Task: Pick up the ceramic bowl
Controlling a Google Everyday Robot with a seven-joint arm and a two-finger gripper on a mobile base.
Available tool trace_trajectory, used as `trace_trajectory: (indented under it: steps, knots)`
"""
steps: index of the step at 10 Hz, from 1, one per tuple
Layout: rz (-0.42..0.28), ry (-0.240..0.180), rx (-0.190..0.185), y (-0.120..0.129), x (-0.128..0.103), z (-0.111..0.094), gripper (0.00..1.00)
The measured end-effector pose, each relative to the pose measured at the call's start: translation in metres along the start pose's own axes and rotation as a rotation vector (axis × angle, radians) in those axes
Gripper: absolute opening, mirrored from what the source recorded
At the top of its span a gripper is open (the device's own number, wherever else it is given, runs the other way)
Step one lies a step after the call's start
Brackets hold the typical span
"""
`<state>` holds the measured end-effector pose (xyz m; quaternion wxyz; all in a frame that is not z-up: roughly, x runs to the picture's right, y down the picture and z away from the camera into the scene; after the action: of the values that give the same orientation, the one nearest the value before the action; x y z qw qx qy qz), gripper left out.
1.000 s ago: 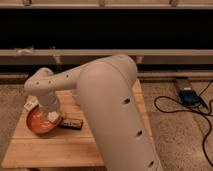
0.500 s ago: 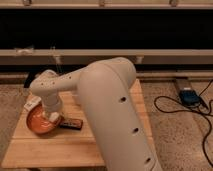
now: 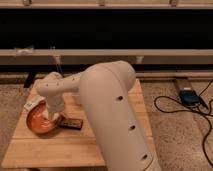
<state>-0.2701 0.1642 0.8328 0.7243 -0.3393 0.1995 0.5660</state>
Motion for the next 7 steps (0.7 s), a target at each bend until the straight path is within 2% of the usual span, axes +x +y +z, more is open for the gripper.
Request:
trace_trajectory:
  steps: [1, 3, 6, 7]
  knots:
    - [0.004, 0.008, 0.0, -0.002, -0.002, 0.002, 0.61]
    - [0.019, 0.022, -0.005, -0.008, -0.005, 0.003, 0.41]
    - [0.052, 0.025, -0.045, -0.023, -0.007, -0.005, 0.1]
    - [0.058, 0.021, -0.062, -0.026, -0.006, -0.009, 0.03]
